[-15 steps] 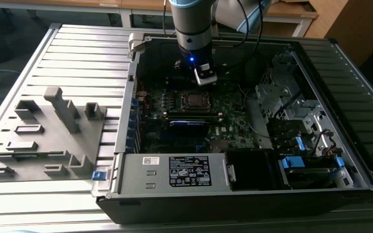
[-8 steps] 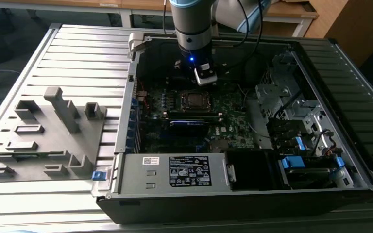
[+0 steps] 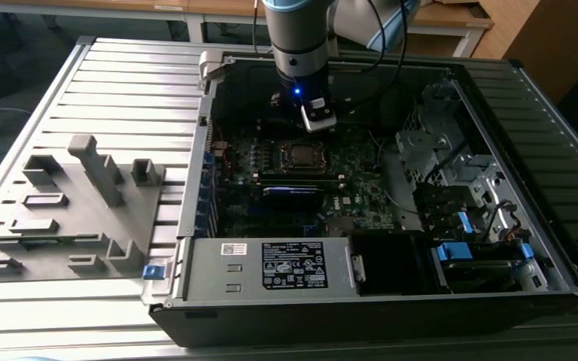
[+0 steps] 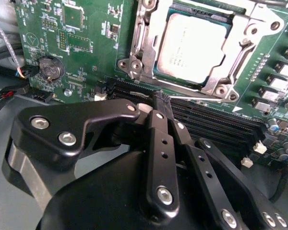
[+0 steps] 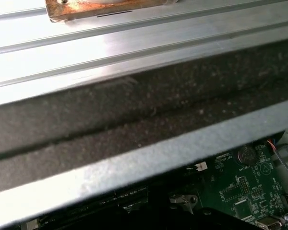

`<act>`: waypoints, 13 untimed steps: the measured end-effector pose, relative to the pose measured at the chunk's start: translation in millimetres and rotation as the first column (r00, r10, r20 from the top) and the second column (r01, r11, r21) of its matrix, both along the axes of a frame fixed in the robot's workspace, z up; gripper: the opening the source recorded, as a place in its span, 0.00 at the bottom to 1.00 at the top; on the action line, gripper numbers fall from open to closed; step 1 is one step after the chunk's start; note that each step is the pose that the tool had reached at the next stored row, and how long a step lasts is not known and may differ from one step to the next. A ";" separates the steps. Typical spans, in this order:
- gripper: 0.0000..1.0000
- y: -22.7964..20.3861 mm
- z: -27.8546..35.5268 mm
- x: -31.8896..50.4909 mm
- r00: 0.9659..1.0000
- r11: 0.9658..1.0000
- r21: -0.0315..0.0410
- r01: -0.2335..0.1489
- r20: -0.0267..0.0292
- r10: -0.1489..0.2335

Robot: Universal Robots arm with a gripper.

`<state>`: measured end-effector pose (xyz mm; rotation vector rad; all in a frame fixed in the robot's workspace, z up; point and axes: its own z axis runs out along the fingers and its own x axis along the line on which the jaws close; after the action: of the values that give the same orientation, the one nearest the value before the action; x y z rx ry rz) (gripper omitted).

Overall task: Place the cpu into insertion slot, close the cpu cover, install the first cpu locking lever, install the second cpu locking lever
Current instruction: 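Install the first cpu locking lever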

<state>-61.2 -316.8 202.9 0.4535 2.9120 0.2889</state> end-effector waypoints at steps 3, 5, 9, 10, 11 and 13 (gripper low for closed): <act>0.11 0.9 -0.1 0.0 1.000 1.000 0.000 0.000 0.000 0.000; 0.11 1.1 0.0 0.0 1.000 1.000 0.000 0.000 0.000 0.000; 0.11 1.2 -0.2 0.0 1.000 1.000 0.000 0.000 0.000 0.000; 0.11 1.2 -0.4 0.0 1.000 1.000 0.000 0.000 0.000 0.000; 0.11 1.2 -0.4 0.0 1.000 1.000 0.000 0.000 0.000 0.000; 0.11 1.2 -0.5 0.0 1.000 1.000 0.000 0.000 0.000 0.000</act>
<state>-61.2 -315.6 202.4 0.4533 2.9121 0.2894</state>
